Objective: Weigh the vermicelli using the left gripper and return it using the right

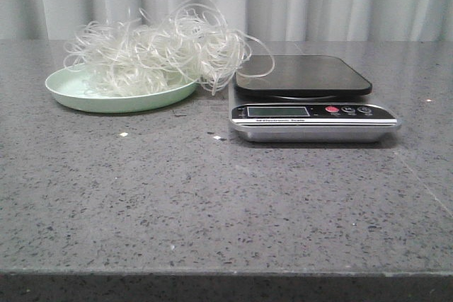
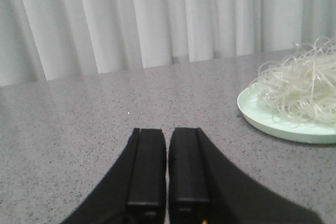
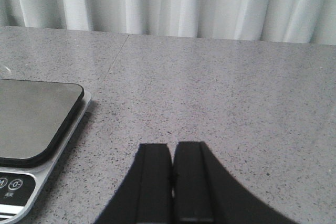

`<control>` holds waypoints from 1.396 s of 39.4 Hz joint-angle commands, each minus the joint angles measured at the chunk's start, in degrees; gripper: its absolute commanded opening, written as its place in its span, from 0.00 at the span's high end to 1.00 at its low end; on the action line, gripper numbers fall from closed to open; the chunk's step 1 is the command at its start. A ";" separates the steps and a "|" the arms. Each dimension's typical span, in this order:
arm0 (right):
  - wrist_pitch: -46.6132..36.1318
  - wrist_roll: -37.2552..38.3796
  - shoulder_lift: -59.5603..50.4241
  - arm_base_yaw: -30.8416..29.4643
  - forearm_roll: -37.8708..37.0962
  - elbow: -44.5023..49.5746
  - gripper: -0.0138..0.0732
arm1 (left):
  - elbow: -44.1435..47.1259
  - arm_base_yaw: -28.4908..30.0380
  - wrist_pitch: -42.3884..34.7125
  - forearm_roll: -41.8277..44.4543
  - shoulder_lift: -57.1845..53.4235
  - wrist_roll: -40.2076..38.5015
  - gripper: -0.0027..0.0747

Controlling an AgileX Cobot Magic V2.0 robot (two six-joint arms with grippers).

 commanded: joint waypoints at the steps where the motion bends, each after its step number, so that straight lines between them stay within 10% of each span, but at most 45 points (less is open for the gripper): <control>1: -4.28 -0.09 0.12 -0.30 0.26 -1.58 0.67 | 1.85 0.06 -4.43 0.53 -2.34 -1.82 0.79; 55: -4.23 -0.09 0.12 -0.30 0.26 -1.58 0.67 | 7.63 0.06 -5.70 1.35 -4.30 -5.40 0.79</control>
